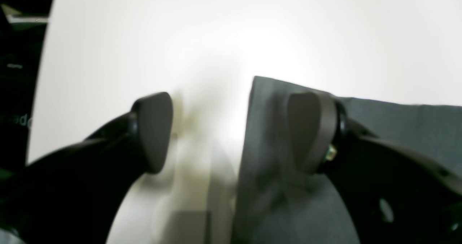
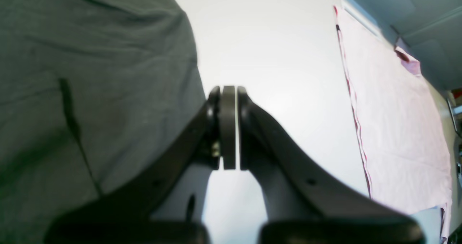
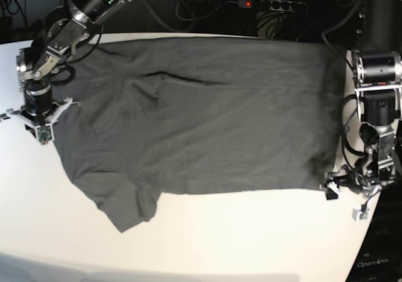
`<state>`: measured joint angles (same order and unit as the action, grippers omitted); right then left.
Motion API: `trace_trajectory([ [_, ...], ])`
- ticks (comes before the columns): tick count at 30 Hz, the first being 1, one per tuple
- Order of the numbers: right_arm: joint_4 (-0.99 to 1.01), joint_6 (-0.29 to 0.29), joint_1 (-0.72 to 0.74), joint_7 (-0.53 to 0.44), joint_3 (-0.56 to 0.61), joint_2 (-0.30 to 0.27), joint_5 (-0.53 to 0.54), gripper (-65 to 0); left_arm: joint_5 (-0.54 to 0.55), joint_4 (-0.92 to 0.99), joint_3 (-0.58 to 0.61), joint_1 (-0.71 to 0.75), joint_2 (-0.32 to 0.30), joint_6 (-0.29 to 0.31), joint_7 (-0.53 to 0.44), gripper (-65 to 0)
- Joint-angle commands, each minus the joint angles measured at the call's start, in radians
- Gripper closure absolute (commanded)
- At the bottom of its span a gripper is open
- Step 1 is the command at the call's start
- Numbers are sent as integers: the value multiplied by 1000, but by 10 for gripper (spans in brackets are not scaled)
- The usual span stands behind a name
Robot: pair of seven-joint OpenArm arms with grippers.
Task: Fold the T-shirt properly
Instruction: 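Lower the open left gripper around the shirt's hem corner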
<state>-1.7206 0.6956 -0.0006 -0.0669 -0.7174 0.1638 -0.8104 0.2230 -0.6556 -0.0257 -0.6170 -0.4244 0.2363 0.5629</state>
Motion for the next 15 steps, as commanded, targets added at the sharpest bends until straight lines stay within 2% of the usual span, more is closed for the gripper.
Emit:
trace_trajectory([
  [1, -20, 3, 0, -20, 3, -7, 10, -1, 2, -7, -3, -33, -17, -2, -22, -490],
  [15, -14, 3, -31, -20, 0, -7, 13, -1, 2, 1, -1, -34, 2, -2, -31, -490],
])
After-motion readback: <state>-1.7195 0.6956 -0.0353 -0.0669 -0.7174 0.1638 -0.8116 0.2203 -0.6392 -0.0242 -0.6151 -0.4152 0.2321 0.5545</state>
